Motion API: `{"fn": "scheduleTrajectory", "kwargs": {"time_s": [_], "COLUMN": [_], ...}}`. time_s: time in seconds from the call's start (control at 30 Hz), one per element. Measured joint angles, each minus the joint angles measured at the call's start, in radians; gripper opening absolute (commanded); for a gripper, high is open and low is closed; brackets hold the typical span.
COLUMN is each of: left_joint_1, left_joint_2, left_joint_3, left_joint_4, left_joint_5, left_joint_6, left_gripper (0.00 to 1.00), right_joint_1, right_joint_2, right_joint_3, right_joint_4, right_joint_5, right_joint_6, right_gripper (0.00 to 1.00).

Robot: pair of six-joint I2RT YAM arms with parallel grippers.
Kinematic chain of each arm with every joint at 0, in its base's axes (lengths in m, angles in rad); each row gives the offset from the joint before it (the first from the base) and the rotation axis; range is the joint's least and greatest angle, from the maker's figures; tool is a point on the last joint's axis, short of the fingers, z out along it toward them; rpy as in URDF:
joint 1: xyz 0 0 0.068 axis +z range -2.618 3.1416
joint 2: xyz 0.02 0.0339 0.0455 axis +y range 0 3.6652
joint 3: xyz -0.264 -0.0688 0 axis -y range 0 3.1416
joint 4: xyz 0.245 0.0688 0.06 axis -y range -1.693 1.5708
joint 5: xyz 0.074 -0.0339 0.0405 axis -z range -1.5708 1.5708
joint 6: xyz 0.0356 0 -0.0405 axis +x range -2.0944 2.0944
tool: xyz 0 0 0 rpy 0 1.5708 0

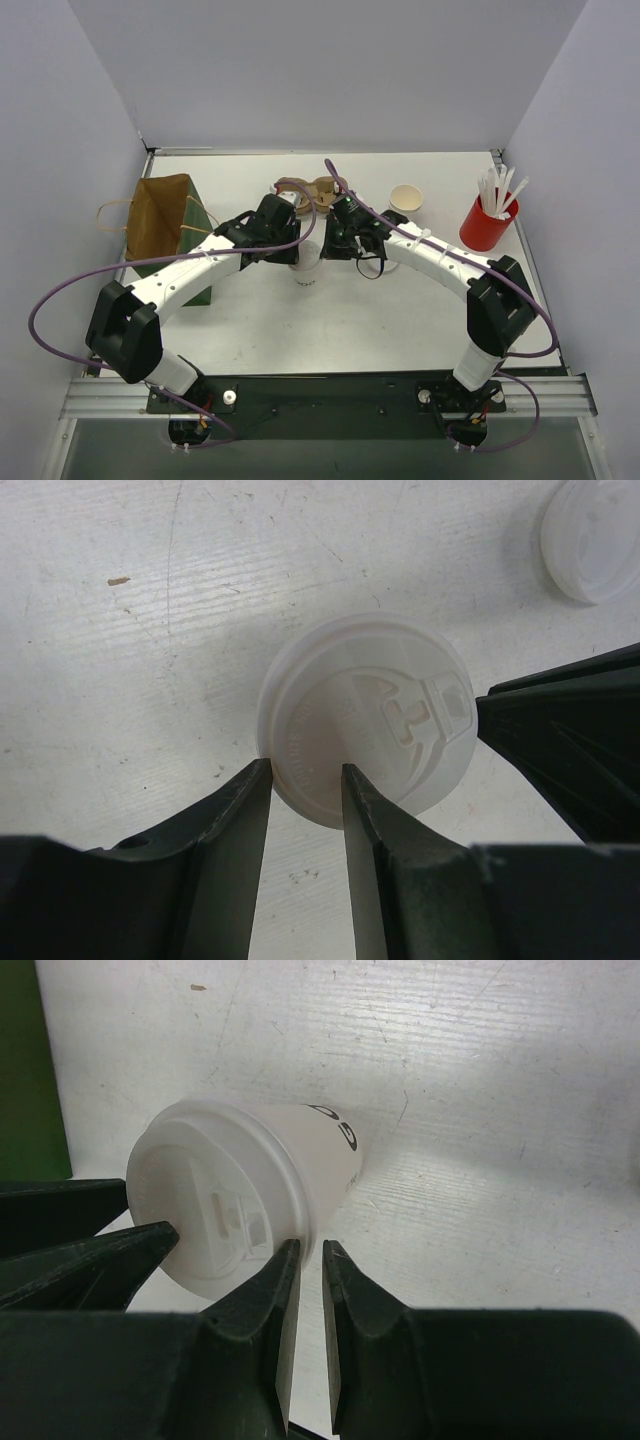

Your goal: Pack the takeout coffee

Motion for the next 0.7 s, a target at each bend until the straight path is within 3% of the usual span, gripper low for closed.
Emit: {"fn": "scheduleTrajectory", "kwargs": {"time_s": [0.7], "left_joint_1": [0.0], "left_joint_2": [0.014], "left_joint_3": [0.019], "left_joint_4": [-0.016], "left_joint_5": [-0.019], "left_joint_6": [0.011], "left_gripper": [0.44], "right_joint_1": [-0.001], "right_joint_2": [0.024], "right_joint_3": [0.011], "right_joint_4": [0.016], "right_joint_5": [0.005], "right_joint_6": [-0.003], "right_gripper": [0.13]}}
